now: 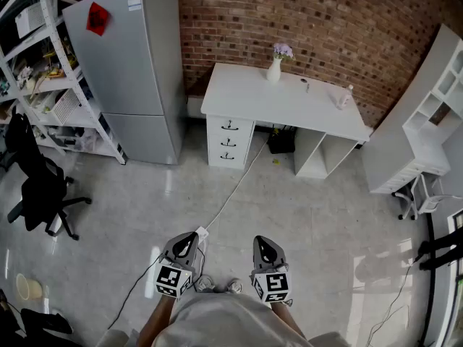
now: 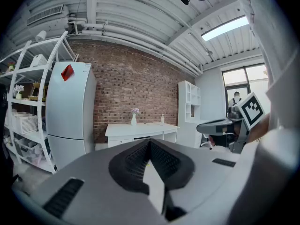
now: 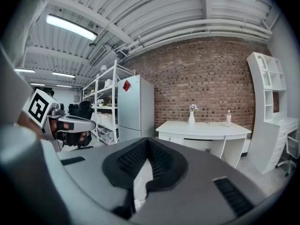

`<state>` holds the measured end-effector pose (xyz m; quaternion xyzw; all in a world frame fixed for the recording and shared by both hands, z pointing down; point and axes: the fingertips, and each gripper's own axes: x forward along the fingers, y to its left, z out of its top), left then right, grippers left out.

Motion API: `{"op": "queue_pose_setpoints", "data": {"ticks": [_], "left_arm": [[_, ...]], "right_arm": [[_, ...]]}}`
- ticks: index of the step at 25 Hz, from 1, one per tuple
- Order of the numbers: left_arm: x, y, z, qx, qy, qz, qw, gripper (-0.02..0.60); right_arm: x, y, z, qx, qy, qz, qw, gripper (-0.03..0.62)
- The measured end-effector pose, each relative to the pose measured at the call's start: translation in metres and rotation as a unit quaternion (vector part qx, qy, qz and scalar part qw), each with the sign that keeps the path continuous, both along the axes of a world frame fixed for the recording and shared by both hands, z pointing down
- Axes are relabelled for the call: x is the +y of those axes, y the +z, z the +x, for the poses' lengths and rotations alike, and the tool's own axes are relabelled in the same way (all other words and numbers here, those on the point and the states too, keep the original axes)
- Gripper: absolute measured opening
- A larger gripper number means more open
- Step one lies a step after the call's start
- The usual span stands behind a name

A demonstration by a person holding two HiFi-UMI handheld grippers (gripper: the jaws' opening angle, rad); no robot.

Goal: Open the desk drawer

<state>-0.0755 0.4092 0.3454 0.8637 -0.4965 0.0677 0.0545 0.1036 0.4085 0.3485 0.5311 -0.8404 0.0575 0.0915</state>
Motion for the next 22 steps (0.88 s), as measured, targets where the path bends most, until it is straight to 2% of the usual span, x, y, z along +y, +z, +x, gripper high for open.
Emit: {"op": "queue_pose_setpoints", "data": {"ticks": [9, 14, 22], "left_arm": [[0.001, 0.001, 0.013, -0.003, 0.009, 0.0, 1.0, 0.012], [0.002, 0.001, 0.021, -0.003, 0.011, 0.0, 0.9999, 0.012], [0.0, 0.006, 0.03, -0.004, 0.008, -0.009, 0.9999, 0.012]], "right_arm": [[0.004, 0.001, 0.01, -0.002, 0.004, -0.002, 1.0, 0.017], [0.005, -0.001, 0.019, -0.022, 0.005, -0.001, 1.0, 0.017], [0.001, 0.005, 0.034, -0.017, 0.008, -0.01, 1.0, 0.017]]}}
